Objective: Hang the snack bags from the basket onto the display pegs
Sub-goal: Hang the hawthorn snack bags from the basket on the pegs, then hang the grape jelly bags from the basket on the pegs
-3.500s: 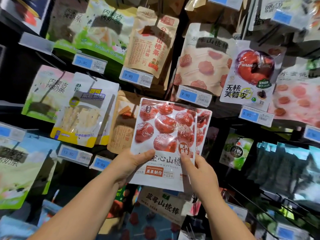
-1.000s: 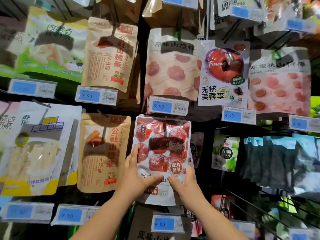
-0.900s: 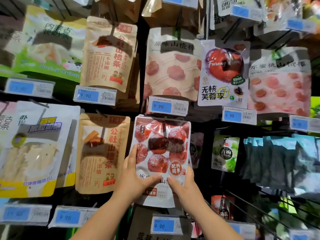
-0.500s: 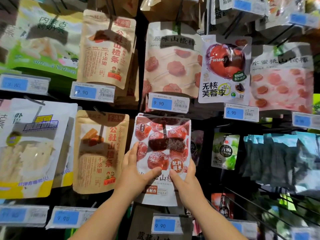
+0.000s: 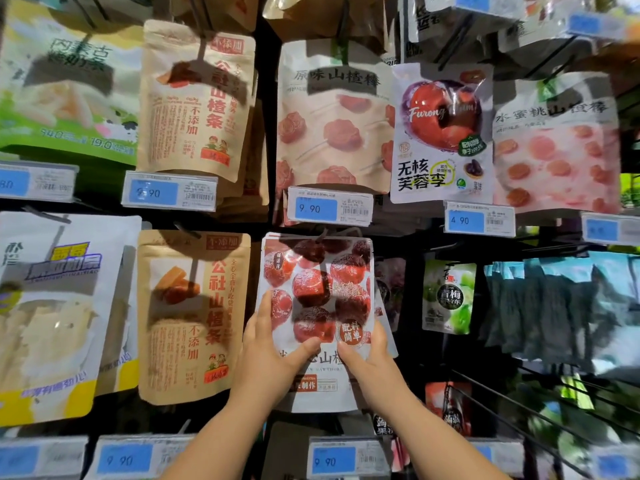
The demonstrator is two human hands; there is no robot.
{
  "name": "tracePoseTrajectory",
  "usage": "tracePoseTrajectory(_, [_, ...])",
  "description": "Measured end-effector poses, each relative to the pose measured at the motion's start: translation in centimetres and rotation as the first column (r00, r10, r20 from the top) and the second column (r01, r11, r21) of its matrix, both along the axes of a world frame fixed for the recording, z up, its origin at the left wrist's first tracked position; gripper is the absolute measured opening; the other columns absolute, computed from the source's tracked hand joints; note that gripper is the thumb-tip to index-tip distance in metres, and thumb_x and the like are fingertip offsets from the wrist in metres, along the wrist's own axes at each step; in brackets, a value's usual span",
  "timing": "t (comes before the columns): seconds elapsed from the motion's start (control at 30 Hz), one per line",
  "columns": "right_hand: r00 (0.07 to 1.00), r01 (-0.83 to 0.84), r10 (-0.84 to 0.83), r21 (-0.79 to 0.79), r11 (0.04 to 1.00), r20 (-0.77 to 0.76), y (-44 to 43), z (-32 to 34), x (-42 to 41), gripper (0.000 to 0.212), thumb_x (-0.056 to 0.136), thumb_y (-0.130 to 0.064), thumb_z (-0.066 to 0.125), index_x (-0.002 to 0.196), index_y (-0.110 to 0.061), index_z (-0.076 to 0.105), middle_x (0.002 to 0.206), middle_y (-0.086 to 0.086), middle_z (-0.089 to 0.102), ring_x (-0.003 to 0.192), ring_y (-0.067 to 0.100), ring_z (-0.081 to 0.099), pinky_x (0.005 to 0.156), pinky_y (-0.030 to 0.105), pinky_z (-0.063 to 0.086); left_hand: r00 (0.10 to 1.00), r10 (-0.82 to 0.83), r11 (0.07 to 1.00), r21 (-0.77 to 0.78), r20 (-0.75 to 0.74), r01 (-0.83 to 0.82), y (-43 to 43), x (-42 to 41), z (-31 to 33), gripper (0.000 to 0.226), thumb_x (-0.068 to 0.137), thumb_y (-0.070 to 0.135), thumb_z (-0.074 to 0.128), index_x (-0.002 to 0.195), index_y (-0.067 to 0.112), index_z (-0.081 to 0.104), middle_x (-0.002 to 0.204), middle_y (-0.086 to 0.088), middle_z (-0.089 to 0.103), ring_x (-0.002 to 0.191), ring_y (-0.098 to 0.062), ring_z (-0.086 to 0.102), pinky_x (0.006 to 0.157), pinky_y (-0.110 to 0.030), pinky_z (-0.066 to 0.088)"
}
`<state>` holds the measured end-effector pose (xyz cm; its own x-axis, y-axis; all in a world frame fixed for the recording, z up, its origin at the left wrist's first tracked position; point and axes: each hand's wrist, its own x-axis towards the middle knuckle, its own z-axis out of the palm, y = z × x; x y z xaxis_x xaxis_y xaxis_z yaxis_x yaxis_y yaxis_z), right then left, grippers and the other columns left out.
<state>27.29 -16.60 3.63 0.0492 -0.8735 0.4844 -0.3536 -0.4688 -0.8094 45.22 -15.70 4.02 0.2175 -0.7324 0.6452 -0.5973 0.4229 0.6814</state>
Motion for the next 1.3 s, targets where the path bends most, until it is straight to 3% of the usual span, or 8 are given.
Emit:
tracePoseTrajectory(0.17, [0.999,-0.008,0.008,0.002,1.000,0.046,1.3,-0.2,0.0,0.057,0.097,-0.036,0.060,0.141,-0.031,0.023,0.120,-0.021,0.057,0.107,-0.005,0.058,0.082,0.013,0.048,0.996,-0.022,0.997,-0.078,-0.088,0.016,1.9,0.0,-0.7,0.104,0.074,0.058,0.072,0.152,0.040,0.005,0.153,0.003,0.030,0.137,-0.020,0.037,0.107,-0.043,0.040])
tracePoseTrajectory(0.37, [0.999,0.026,-0.026,0.001,1.000,0.026,3.6,0.0,0.0,0.064,0.096,-0.040,0.060,0.147,-0.028,0.024,0.127,-0.012,0.059,0.113,0.008,0.059,0.095,0.029,0.049,0.992,-0.048,0.997,-0.072,-0.118,0.040,4.2,0.1,-0.6,0.098,0.069,0.066,0.069,0.147,0.044,0.015,0.147,0.001,0.039,0.129,-0.023,0.047,0.101,-0.051,0.047])
tracePoseTrajectory(0.53, [0.999,0.032,-0.033,0.035,0.999,0.006,6.0,0.1,-0.9,0.073,0.098,-0.045,0.054,0.154,-0.026,0.010,0.137,-0.010,0.049,0.117,0.011,0.055,0.092,0.027,0.049,0.992,0.103,0.993,-0.049,-0.075,-0.107,6.5,-1.1,-0.7,0.069,0.083,0.039,0.073,0.139,0.021,0.038,0.153,-0.006,0.015,0.141,-0.029,0.019,0.112,-0.047,0.027])
tracePoseTrajectory(0.7, [0.989,0.144,-0.142,0.045,0.989,-0.052,8.7,-0.4,-3.2,0.067,0.100,-0.047,0.048,0.155,-0.025,0.015,0.150,0.004,0.040,0.128,0.019,0.047,0.102,0.036,0.040,0.986,0.167,0.981,-0.100,0.007,-0.165,8.5,-3.9,-1.3,0.047,0.085,0.037,0.069,0.124,0.020,0.047,0.142,-0.007,0.027,0.133,-0.027,0.021,0.111,-0.052,0.022])
tracePoseTrajectory(0.77, [0.977,0.195,-0.194,0.009,0.981,-0.083,10.0,-0.8,-4.7,0.061,0.101,-0.044,0.047,0.153,-0.023,0.023,0.146,0.004,0.043,0.120,0.016,0.048,0.094,0.030,0.037,0.988,0.146,0.981,-0.139,0.058,-0.137,9.4,-5.8,-1.7,0.044,0.087,0.037,0.066,0.123,0.017,0.050,0.136,-0.009,0.036,0.129,-0.029,0.027,0.109,-0.045,0.021])
tracePoseTrajectory(0.93, [0.938,0.317,-0.318,-0.028,0.948,-0.140,13.6,-2.5,-11.1,0.047,0.101,-0.043,0.048,0.143,-0.022,0.042,0.135,0.003,0.051,0.112,0.017,0.055,0.095,0.041,0.049,0.975,-0.100,0.979,-0.158,0.199,0.132,10.0,-13.0,-4.0,0.035,0.089,0.033,0.064,0.115,0.012,0.055,0.117,-0.009,0.052,0.117,-0.029,0.043,0.091,-0.023,0.019])
tracePoseTrajectory(1.07, [0.863,0.471,-0.455,0.021,0.882,-0.220,17.5,-5.2,-18.0,0.037,0.102,-0.038,0.048,0.132,-0.018,0.053,0.117,-0.002,0.056,0.106,0.015,0.055,0.088,0.031,0.044,0.909,-0.339,0.934,-0.029,0.243,0.356,10.2,-21.2,-7.9,0.027,0.090,0.034,0.064,0.107,0.015,0.056,0.107,-0.005,0.057,0.106,-0.027,0.049,0.085,-0.027,0.028])
tracePoseTrajectory(1.3, [0.687,0.716,-0.615,0.214,0.664,-0.387,25.1,-11.7,-31.0,0.024,0.100,-0.039,0.052,0.115,-0.021,0.059,0.101,-0.006,0.058,0.096,0.018,0.058,0.083,0.036,0.048,0.604,-0.740,0.672,0.337,0.295,0.659,13.0,-37.0,-18.0,0.027,0.088,0.038,0.065,0.104,0.016,0.060,0.099,-0.003,0.063,0.102,-0.029,0.056,0.087,-0.040,0.043])
